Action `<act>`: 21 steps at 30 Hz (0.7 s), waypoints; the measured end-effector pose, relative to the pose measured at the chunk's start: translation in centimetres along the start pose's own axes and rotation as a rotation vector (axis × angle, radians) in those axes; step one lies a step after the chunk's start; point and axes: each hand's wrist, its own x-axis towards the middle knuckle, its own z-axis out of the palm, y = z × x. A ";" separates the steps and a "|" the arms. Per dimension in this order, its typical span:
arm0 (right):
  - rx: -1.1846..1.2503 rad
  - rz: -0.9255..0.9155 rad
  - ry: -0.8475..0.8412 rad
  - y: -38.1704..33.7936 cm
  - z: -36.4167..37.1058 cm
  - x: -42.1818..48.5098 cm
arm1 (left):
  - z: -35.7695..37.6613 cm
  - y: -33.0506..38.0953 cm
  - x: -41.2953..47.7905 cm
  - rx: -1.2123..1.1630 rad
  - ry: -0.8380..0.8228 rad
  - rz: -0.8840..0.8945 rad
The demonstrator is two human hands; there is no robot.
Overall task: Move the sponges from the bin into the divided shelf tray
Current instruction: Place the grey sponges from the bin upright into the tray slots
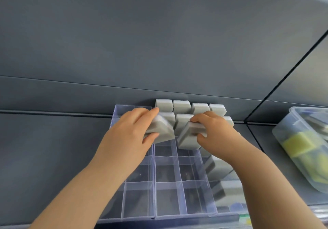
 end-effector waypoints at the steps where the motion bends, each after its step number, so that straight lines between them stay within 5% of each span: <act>1: -0.003 -0.003 -0.010 -0.1 0.1 0.1 | 0.1 0.0 0.1 0.000 0.002 0.006; 21: -0.198 -0.065 -0.264 0.8 2.9 2.3 | 1.4 0.3 0.2 0.056 -0.097 0.004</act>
